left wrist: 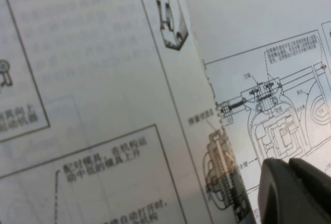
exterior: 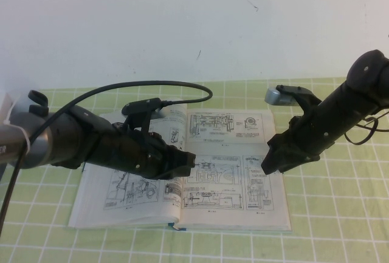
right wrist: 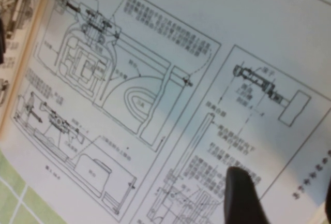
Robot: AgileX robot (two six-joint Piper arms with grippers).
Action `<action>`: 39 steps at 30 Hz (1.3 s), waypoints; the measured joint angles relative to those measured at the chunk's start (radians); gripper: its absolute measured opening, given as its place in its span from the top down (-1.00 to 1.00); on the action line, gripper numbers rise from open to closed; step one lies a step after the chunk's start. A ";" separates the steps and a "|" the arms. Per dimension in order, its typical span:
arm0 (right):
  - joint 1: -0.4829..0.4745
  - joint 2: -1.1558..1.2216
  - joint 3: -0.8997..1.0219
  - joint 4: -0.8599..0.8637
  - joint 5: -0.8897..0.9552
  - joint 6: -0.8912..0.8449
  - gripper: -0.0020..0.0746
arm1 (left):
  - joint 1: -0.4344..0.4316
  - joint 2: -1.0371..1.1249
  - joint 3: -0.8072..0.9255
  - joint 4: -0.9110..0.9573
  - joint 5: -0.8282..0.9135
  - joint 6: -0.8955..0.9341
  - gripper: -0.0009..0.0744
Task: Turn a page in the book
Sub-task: Open the closed book
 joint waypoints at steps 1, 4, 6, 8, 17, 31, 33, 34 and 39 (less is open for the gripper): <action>0.000 0.000 0.000 -0.002 0.000 0.000 0.05 | 0.000 0.000 0.000 0.000 0.000 0.002 0.98; 0.000 0.000 0.000 -0.014 0.000 0.000 0.05 | 0.000 0.000 0.000 0.000 0.000 0.002 0.98; -0.002 0.000 0.000 -0.021 0.000 0.000 0.05 | 0.000 0.000 0.000 0.000 0.000 0.002 0.98; -0.004 0.000 0.000 -0.028 0.000 0.000 0.05 | 0.000 0.000 0.000 0.000 0.000 0.002 0.98; -0.004 0.000 0.000 0.067 0.002 -0.036 0.05 | 0.000 0.000 0.000 -0.002 0.000 0.003 0.98; -0.004 0.016 0.000 0.249 0.006 -0.116 0.05 | 0.000 0.000 0.000 -0.002 0.000 0.009 0.98; -0.004 0.035 0.000 0.281 0.012 -0.122 0.05 | 0.000 0.000 0.000 -0.002 0.000 0.009 0.98; -0.004 0.046 0.000 0.291 0.019 -0.124 0.05 | 0.000 0.000 0.000 -0.002 0.000 0.009 0.98; -0.005 0.093 0.000 0.367 0.079 -0.173 0.05 | 0.000 0.000 0.000 -0.002 0.002 0.013 0.98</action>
